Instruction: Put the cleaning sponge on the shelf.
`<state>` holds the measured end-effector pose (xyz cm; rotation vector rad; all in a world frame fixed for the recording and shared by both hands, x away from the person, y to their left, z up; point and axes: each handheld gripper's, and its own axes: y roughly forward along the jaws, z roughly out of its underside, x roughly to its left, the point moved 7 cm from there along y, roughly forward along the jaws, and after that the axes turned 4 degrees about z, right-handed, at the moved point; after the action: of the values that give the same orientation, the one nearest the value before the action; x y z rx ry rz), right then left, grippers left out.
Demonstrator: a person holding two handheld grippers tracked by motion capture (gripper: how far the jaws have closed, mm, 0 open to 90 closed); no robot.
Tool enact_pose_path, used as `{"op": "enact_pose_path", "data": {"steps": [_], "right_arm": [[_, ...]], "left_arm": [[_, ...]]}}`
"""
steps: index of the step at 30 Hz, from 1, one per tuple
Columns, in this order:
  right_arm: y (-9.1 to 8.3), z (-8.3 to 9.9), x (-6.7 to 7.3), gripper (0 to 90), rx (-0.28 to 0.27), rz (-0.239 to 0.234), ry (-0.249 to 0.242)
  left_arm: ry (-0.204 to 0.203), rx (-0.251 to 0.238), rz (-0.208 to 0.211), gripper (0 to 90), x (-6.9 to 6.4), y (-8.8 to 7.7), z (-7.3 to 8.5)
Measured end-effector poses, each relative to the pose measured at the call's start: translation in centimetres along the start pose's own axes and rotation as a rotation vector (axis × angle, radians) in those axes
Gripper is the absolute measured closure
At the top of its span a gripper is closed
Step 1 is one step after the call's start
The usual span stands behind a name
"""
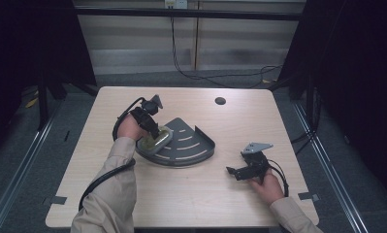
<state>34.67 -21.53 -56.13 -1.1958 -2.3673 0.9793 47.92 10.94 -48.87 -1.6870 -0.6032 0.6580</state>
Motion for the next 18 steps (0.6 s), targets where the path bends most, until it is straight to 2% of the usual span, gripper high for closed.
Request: {"op": "enact_pose_path", "data": {"steps": [10,18], "right_arm": [[0.0,0.0,0.0,10.8,0.000,-0.001,0.000],[0.0,0.0,0.0,10.8,0.000,0.000,0.000]], "left_arm": [[-0.022,-0.013,-0.002,26.3,0.2,-0.5,0.2],[-0.032,-0.015,-0.004,23.5,0.3,-1.1,0.7]]}}
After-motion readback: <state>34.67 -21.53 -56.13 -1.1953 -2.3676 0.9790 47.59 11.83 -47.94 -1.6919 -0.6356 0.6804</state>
